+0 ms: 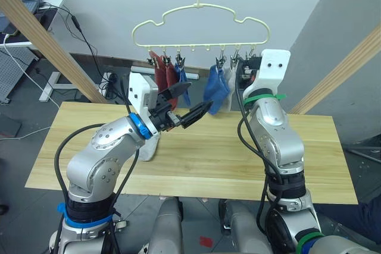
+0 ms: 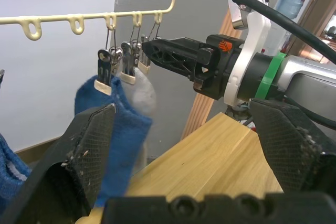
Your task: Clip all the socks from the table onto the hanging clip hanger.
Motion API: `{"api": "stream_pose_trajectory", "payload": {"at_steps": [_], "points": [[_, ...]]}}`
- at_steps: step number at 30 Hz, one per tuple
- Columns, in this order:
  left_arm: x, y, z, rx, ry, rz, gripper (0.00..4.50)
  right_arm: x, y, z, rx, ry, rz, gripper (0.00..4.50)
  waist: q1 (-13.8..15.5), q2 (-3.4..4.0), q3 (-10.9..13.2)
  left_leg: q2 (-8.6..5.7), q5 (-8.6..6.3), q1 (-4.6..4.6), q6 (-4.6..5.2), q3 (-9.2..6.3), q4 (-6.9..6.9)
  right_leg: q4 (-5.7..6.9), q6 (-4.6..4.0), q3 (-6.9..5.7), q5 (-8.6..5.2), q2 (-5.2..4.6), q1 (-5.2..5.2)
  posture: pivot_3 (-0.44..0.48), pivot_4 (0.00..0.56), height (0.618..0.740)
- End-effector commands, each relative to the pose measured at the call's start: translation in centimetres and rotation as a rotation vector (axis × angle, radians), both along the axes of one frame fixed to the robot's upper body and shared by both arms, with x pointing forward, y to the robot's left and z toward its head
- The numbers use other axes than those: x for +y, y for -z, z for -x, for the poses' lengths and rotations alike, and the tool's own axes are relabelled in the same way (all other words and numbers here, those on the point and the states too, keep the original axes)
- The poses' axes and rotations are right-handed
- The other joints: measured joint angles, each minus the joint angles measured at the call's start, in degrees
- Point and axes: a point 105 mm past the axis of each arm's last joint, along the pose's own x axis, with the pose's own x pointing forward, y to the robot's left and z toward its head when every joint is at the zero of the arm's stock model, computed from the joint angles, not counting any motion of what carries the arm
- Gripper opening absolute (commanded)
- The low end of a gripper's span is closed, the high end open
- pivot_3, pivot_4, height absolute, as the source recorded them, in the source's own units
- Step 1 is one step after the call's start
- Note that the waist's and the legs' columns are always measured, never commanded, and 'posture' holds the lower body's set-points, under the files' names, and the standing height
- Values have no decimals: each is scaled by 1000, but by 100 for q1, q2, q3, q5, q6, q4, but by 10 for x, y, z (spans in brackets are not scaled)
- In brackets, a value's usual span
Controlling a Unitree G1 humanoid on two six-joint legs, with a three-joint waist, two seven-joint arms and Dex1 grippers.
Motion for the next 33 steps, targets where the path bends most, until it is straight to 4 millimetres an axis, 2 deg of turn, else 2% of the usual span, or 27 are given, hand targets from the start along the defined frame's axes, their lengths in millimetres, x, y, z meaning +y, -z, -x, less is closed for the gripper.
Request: {"api": "stream_pose_trajectory", "payload": {"at_steps": [1,12,15,18,21,29,33], "points": [[-3,-13,7,-65,19,9,4500,1,-18,2,-69,5,-13,2633,13,0,0,0,0,0,0,0,0,0,0,0,0,0,0,172,304,740],[-5,-16,9,-72,19,16,4500,4,-22,-5,-79,0,-30,2633,22,0,0,0,0,0,0,-1,1,2,-1,-1,1,0,1,177,310,740],[-6,-16,9,-71,20,17,4500,5,-23,-6,-88,-3,-34,2040,23,0,0,0,0,0,0,-1,1,2,-2,-1,1,0,1,179,311,740],[-6,-15,10,-68,21,17,4500,5,-24,-8,-98,-3,-34,901,23,0,0,0,0,0,0,-1,1,2,-3,-1,2,0,2,180,313,740],[-7,-15,10,-66,22,19,4500,4,-25,-8,-106,-3,-31,44,24,0,0,0,0,0,0,-1,2,3,-7,-2,4,0,2,181,314,740],[-2,-7,5,-36,-28,20,4500,0,-23,-9,-90,-35,-15,6,25,0,0,0,0,1,0,-2,3,4,-8,-2,5,0,3,176,319,740],[28,32,-18,62,-233,-87,4500,-5,-19,-10,-27,-130,14,6,24,1,0,0,0,4,0,-1,3,4,-14,-1,8,0,4,164,326,740]]}}
